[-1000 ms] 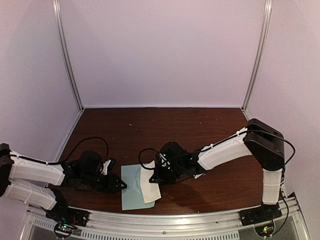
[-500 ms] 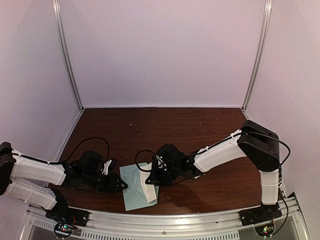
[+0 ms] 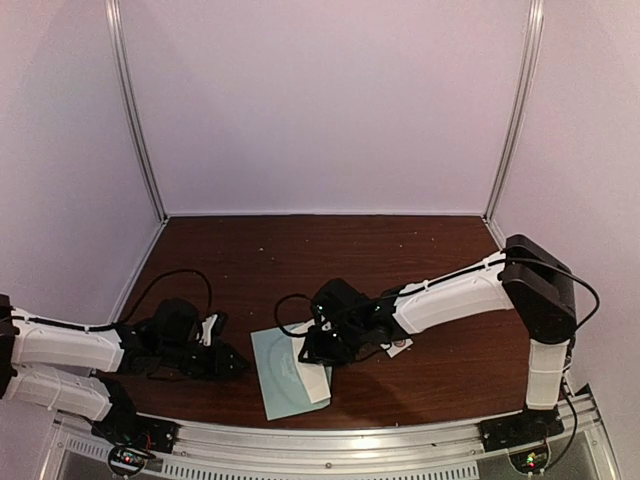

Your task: Place the letter into the envelope and seal it

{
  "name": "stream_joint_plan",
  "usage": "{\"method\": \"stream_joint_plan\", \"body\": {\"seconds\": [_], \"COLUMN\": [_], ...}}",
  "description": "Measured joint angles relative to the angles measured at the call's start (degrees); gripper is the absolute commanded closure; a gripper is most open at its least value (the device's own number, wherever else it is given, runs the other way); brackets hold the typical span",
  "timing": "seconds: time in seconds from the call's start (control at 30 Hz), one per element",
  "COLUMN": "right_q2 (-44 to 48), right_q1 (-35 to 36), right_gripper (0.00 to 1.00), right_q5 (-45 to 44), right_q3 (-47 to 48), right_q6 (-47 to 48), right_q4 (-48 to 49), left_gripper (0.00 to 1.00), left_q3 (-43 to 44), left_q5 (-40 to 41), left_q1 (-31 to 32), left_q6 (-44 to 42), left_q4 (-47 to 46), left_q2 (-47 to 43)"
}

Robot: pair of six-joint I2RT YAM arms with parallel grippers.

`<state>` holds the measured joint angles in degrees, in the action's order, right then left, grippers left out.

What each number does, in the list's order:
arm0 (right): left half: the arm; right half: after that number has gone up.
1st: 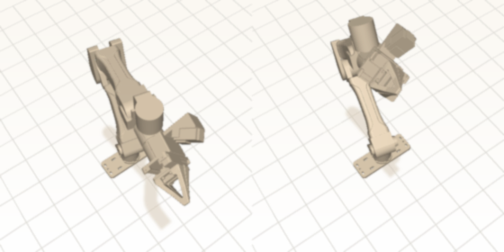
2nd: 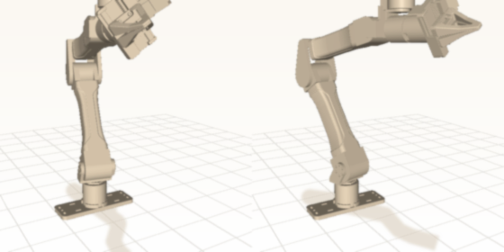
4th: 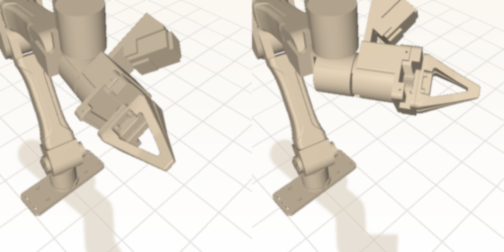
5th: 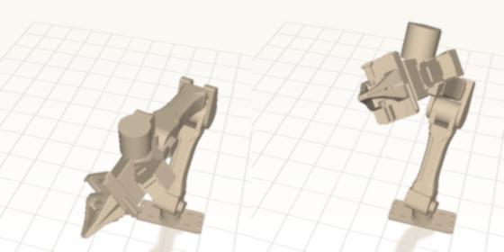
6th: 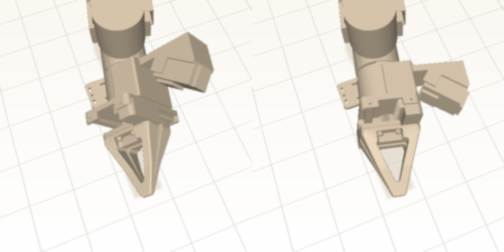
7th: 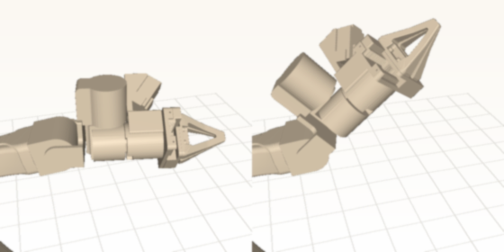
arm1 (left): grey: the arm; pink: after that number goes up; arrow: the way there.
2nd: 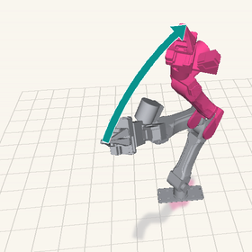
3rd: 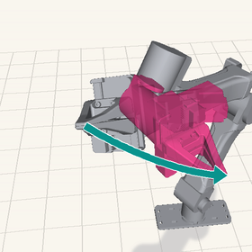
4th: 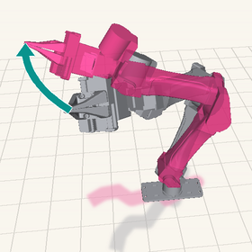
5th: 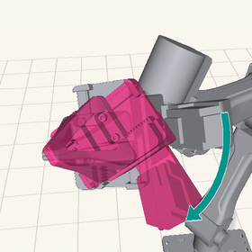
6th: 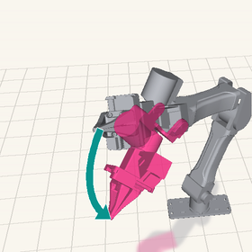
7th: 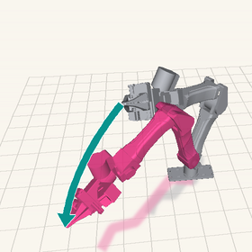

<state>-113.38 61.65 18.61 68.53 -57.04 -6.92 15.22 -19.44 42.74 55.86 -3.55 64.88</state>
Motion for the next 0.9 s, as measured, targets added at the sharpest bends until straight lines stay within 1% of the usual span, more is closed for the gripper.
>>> {"method": "stream_joint_plan", "body": {"seconds": [0.13, 0.17, 0.2, 0.27, 0.37, 0.6, 0.73, 0.9], "right_q2": [1.9, 2.3, 2.5, 2.7, 2.9, 2.9, 2.9, 2.9], "right_q1": [0.0, 0.0, 0.0, 0.0, 0.0, 0.0, 0.0, 0.0], "right_gripper": [0.59, 0.62, 0.68, 0.75, 0.77, 0.79, 0.82, 0.85], "right_q5": [-4.1, -5.1, -6.1, -7.8, -9.8, -10.5, -10.1, -9.2], "right_q3": [1.0, 1.3, 1.5, 1.8, 1.9, 1.8, 1.8, 1.8], "right_q6": [3.1, 3.9, 4.5, 6.0, 7.4, 8.4, 8.7, 8.8], "right_q4": [-6.5, -8.1, -9.5, -11.5, -14.3, -15.4, -14.9, -14.1], "left_gripper": [0.61, 0.61, 0.61, 0.61, 0.61, 0.63, 0.67, 0.68], "left_q3": [0.0, 0.0, 0.0, 0.0, 0.0, 0.7, 1.1, 1.2], "left_q5": [0.7, 0.8, 0.8, 0.8, 0.5, -0.9, -1.6, -2.9], "left_q1": [-0.3, -0.4, -0.4, -0.4, -0.4, -0.4, -0.4, -0.4], "left_q6": [0.1, 0.2, 0.4, 0.7, 0.7, 0.5, 0.1, -0.1], "left_q4": [0.5, 0.5, 0.4, 0.4, -0.3, -1.4, -2.9, -5.4], "left_q2": [-2.1, -2.2, -2.3, -2.2, -1.7, 1.6, 3.5, 6.5]}}
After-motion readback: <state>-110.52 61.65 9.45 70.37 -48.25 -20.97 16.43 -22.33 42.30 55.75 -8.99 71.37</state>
